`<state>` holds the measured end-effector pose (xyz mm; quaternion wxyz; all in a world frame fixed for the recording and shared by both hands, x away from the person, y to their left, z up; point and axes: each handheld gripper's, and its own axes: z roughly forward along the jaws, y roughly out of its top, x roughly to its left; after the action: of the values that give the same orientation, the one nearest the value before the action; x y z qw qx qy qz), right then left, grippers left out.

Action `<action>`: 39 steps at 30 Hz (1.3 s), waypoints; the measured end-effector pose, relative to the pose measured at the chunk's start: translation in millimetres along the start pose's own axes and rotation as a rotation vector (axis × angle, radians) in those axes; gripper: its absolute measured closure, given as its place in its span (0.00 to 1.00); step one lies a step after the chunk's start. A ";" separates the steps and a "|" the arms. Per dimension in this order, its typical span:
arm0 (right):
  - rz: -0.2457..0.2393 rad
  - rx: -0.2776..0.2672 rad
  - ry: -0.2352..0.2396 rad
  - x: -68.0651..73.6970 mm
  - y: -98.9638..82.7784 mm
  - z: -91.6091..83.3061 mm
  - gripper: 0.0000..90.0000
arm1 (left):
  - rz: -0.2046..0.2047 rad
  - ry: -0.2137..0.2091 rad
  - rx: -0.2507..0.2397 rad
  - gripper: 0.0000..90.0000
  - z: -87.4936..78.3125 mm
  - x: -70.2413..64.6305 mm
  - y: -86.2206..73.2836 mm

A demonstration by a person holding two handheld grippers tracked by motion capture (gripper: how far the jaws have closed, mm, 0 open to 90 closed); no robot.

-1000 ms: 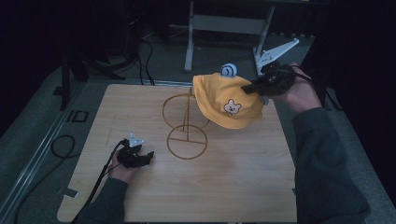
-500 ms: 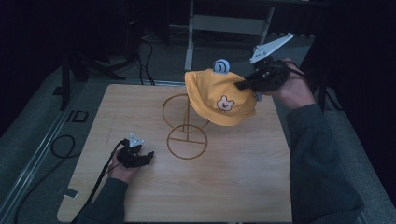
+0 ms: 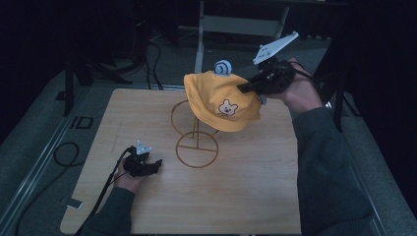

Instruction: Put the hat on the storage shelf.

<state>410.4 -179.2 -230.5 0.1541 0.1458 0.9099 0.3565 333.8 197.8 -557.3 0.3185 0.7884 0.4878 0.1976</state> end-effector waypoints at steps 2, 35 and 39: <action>-0.002 0.000 0.001 1.2 2.4 1.0 0.91 | 0.000 0.000 0.001 0.43 0.0 0.0 0.1; -0.041 0.075 0.033 10.3 33.9 40.5 0.90 | 0.006 0.000 0.001 0.42 0.7 0.3 0.9; -0.039 0.079 0.023 9.6 35.6 41.6 0.90 | 0.006 0.000 0.001 0.42 0.7 0.3 0.9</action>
<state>423.2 -125.4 -236.5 0.1447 0.1299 0.9276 0.3189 334.9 197.6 -557.2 0.3173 0.7900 0.4857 0.1983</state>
